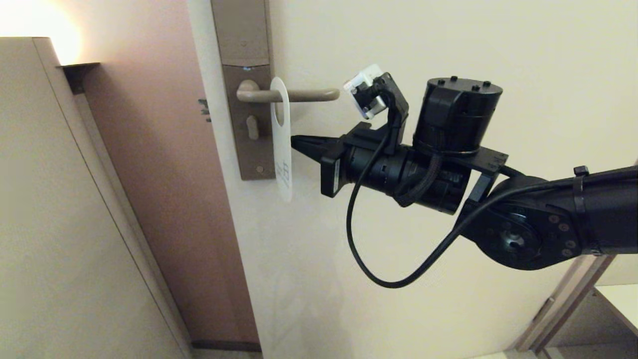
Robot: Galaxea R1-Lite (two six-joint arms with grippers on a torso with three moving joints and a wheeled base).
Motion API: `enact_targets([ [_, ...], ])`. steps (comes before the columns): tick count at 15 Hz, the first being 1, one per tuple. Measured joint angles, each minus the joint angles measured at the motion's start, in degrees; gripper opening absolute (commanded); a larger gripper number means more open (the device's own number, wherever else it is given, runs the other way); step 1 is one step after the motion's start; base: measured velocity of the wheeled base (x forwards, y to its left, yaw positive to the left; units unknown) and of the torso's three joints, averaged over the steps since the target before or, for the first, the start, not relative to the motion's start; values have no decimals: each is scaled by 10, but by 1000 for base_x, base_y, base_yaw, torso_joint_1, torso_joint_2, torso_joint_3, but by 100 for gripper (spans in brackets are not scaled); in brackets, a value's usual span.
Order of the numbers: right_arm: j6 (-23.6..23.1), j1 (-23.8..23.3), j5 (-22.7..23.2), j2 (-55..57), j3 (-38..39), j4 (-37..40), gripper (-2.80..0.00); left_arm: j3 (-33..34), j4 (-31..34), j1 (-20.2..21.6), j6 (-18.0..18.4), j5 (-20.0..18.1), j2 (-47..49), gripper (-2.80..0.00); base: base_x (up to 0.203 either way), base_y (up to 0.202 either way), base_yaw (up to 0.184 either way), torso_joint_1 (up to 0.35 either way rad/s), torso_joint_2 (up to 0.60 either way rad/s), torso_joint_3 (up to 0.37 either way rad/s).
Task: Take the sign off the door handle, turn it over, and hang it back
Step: Hang the sign back with the other side facing out
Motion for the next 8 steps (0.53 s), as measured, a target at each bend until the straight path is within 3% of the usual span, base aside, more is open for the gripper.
enact_targets([
  [8, -1, 37, 0, 56, -79, -25, -280, 0, 0, 0, 0, 0, 0, -280, 0, 0, 0, 0, 0, 0],
])
